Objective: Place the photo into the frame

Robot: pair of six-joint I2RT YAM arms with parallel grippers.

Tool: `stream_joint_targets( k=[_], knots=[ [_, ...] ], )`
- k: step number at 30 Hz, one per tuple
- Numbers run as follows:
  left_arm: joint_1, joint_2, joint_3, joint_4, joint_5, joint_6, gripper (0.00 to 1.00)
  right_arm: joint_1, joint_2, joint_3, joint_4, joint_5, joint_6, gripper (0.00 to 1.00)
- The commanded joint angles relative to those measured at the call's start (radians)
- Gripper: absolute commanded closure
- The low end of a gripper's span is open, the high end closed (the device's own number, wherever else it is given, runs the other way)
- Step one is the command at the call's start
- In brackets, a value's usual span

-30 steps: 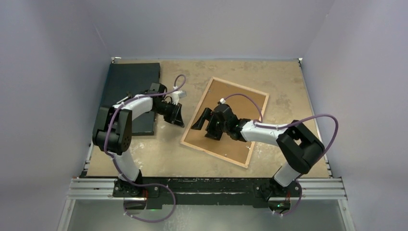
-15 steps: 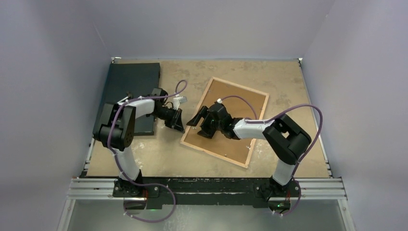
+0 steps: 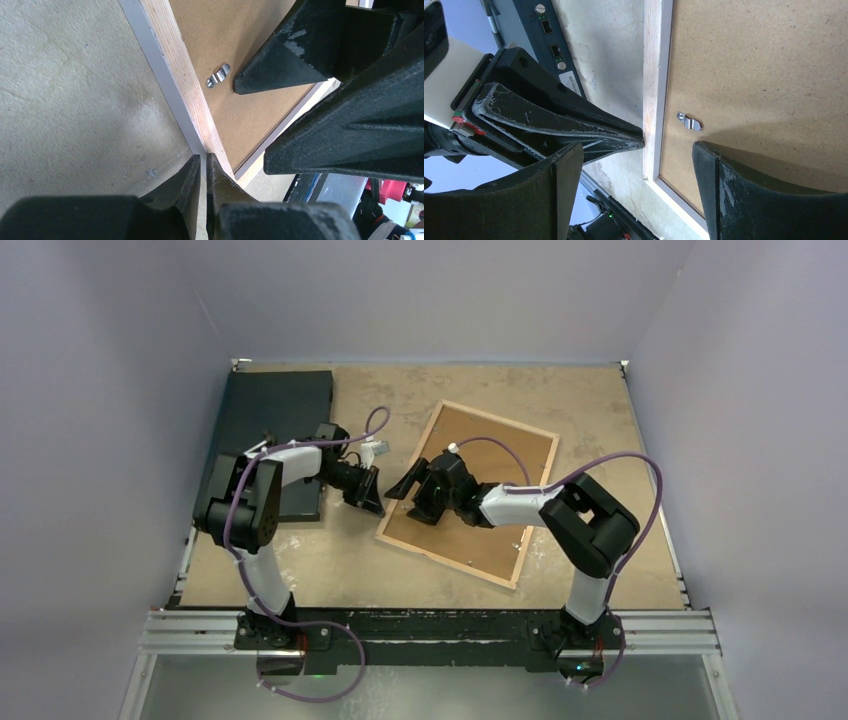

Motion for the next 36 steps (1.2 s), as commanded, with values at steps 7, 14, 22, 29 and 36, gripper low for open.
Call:
stream_joint_targets(
  k=[7,14,22,29,36],
  knots=[
    [-0.015,0.005,-0.021,0.037,-0.043,0.033,0.98,0.004,0.019,0.051,-0.006,0.033,-0.006,0.18],
    [-0.015,0.0,-0.022,0.033,-0.053,0.041,1.0,-0.001,0.014,0.07,-0.028,0.072,-0.027,0.19],
    [-0.022,0.003,-0.01,0.027,-0.061,0.043,1.0,-0.005,-0.003,0.074,-0.06,0.115,-0.067,0.19],
    [-0.027,0.003,-0.01,0.026,-0.065,0.044,1.0,-0.006,0.027,0.086,-0.041,0.104,-0.068,0.19],
    [-0.031,0.003,-0.008,0.028,-0.062,0.044,1.0,-0.006,0.051,0.092,-0.003,0.053,-0.072,0.2]
  ],
)
